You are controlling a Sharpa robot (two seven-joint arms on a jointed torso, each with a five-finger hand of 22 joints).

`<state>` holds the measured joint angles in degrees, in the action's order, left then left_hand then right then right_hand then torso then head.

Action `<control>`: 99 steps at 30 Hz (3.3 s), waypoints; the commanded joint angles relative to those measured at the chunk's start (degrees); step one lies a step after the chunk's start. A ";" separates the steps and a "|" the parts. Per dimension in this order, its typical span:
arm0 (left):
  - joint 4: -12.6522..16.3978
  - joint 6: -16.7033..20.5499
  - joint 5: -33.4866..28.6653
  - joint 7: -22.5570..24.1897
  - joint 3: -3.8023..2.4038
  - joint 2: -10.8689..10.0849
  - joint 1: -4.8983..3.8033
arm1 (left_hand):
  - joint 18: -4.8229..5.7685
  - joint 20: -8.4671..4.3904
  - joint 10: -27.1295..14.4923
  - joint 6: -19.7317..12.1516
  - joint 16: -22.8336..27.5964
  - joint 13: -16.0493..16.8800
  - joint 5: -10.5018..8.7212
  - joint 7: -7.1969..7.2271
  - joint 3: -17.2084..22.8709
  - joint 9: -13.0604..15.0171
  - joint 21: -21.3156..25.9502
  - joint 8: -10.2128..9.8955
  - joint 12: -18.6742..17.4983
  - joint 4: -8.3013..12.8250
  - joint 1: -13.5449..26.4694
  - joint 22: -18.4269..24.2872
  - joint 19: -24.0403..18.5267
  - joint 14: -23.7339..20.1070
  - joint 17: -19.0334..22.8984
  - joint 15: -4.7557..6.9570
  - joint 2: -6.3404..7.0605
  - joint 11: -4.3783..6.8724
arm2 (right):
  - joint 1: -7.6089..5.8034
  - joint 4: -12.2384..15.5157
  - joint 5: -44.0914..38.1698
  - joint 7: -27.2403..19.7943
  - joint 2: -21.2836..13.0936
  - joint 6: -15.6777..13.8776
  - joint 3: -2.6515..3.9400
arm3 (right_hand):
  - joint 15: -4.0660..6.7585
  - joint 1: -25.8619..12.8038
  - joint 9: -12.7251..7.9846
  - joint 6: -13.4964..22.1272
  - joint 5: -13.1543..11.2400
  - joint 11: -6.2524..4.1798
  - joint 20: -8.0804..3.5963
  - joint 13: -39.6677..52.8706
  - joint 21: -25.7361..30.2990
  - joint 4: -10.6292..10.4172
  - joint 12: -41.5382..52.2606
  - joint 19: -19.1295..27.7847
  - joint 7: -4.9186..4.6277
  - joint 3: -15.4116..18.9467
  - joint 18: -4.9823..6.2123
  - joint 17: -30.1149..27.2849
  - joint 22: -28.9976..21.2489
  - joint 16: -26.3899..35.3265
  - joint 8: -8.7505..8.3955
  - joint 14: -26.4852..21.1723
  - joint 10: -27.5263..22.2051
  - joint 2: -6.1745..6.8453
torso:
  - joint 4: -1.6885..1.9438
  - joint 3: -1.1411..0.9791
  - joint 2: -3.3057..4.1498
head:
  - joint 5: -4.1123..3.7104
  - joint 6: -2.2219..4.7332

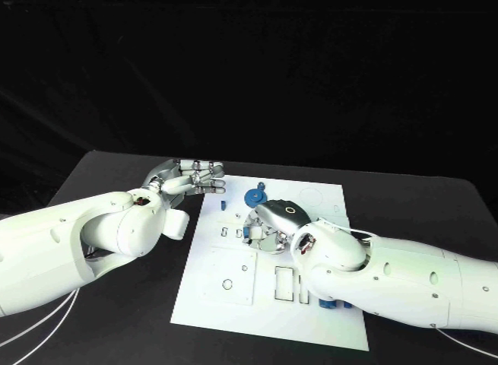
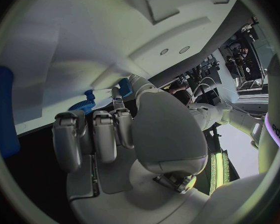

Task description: Assemble the parts on the task board

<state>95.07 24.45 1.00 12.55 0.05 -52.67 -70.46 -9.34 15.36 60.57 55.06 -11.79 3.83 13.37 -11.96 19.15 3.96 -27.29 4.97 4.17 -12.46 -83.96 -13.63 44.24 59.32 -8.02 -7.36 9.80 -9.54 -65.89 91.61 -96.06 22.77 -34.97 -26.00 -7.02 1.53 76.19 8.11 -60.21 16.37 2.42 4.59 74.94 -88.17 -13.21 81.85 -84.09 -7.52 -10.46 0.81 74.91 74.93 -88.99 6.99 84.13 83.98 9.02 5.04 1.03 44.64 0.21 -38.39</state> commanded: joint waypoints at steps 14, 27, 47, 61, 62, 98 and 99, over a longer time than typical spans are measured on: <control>0.06 -0.91 0.23 0.13 -0.04 0.06 -0.05 | -0.84 0.07 -0.37 -0.06 0.26 0.03 -0.21 -0.35 -0.04 -0.02 -0.33 -0.24 -0.30 0.32 0.34 -0.06 -0.49 -0.31 -0.08 -0.05 -0.44 -0.10 | 0.05 0.20 -1.21 0.57 0.06 -2.15 -0.02 | -0.83 -0.94 -0.43 2.25 -3.41 0.90 0.89 6.26 1.05 -1.91 -2.07 -3.97 -0.50 2.44 -0.02 12.01 13.47 0.60 -1.27 5.08 -1.28 0.58 | 0.01 -0.02 0.01 | -0.16 0.12; -1.23 -2.22 9.90 -6.18 -0.03 0.12 -0.04 | -1.38 -2.03 7.59 3.89 -5.28 1.58 -0.39 1.46 -2.59 0.68 -5.51 1.07 2.93 -2.09 4.24 -2.36 5.06 10.40 -3.61 3.52 0.01 2.72 | -1.31 5.01 6.79 -12.52 -6.60 -6.85 0.38 | -1.58 1.47 -0.67 5.15 -2.23 1.74 1.66 0.34 9.10 -3.33 -8.70 1.04 -1.47 10.36 2.02 6.72 9.32 3.81 -2.02 3.56 -6.59 -0.46 | -0.07 -0.09 -0.56 | -0.33 0.55; -4.84 -20.63 48.77 -41.31 -0.10 4.70 -1.22 | 4.85 -11.89 13.29 8.72 -73.90 32.78 -0.30 6.84 -3.54 7.42 -52.18 7.36 35.28 -4.03 13.28 -53.58 32.11 28.94 -75.73 10.54 -1.34 8.71 | -7.93 7.59 33.57 -24.34 -22.95 -0.77 0.52 | -0.10 5.22 0.38 2.29 -0.03 0.31 0.30 -19.65 36.57 -3.21 -29.31 11.90 -0.05 9.47 6.73 -16.49 -6.19 24.94 1.25 -1.35 -17.43 -3.60 | -0.58 -0.57 -2.77 | 0.01 -1.03; -8.16 -23.40 54.17 -50.61 -0.12 11.20 -2.39 | 7.20 -12.38 15.72 7.44 -78.07 55.15 -0.42 8.07 -13.70 15.09 -58.79 13.30 57.02 -4.26 20.58 -66.51 39.13 30.62 -81.78 10.85 -3.21 9.74 | -8.15 5.28 37.53 -23.22 -23.50 -3.65 0.52 | -0.09 3.32 0.43 2.35 0.65 0.30 0.25 -20.46 38.42 -3.40 -29.58 11.94 0.03 10.64 6.93 -16.85 -7.21 25.84 1.54 -1.18 -17.59 -3.39 | -0.63 -0.54 -2.66 | 0.24 -0.94; -8.28 -23.54 54.25 -50.86 -0.12 11.51 -2.42 | 7.21 -12.39 15.60 7.18 -78.09 55.41 -0.39 8.07 -14.38 15.56 -58.85 13.55 57.19 -4.25 20.35 -66.60 39.14 30.62 -81.81 10.83 -3.40 9.74 | -8.15 5.15 37.60 -22.93 -23.45 -3.61 0.52 | -0.09 3.27 0.43 2.38 0.72 0.29 0.25 -20.53 38.67 -3.39 -29.62 12.01 0.03 10.67 6.97 -16.92 -7.34 25.93 1.54 -1.19 -17.63 -3.42 | -0.64 -0.54 -2.64 | 0.22 -0.99; -13.16 -29.18 54.50 -51.92 -0.17 17.80 -2.86 | 7.28 -12.30 15.27 6.22 -78.21 56.34 -0.31 8.05 -16.52 17.41 -59.07 14.49 57.76 -4.22 18.81 -67.08 39.28 30.68 -81.98 10.77 -4.65 9.71 | -8.11 3.59 37.81 -19.05 -21.88 -5.42 0.51 | -0.10 2.41 0.51 2.65 3.48 0.30 0.25 -21.89 42.56 -3.34 -30.35 12.89 0.05 11.69 7.47 -18.02 -9.38 27.81 1.91 -1.41 -18.45 -3.76 | -0.60 -0.55 -2.58 | 0.62 -2.31; -13.27 -29.33 54.51 -51.92 -0.17 17.89 -2.86 | 7.28 -12.30 15.27 6.22 -78.21 56.36 -0.31 8.06 -16.56 17.46 -59.07 14.53 57.78 -4.22 18.76 -67.08 39.27 30.68 -81.98 10.78 -4.68 9.72 | -8.11 3.60 37.81 -19.04 -21.87 -5.42 0.51 | -0.10 2.41 0.51 2.65 3.48 0.30 0.25 -21.89 42.56 -3.34 -30.35 12.89 0.05 11.69 7.47 -18.02 -9.38 27.81 1.91 -1.41 -18.45 -3.76 | -0.61 -0.55 -2.57 | 0.62 -2.32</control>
<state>81.90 -3.19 55.33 -39.23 -0.07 -35.05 -73.20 -3.09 3.17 76.04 61.70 -89.63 60.13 13.15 -3.86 2.85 21.36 -86.09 19.26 61.75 -16.73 -65.04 -74.93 83.04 83.99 -74.92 3.17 5.35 -0.02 -74.03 95.19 -58.14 3.40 -56.89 -31.21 -6.52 1.53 79.10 8.52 -57.73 19.65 2.73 4.91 53.10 -45.81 -16.53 51.68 -71.52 -7.56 0.95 7.51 56.93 65.60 -61.38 8.63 82.51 65.87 5.36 4.45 0.48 42.07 0.83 -40.68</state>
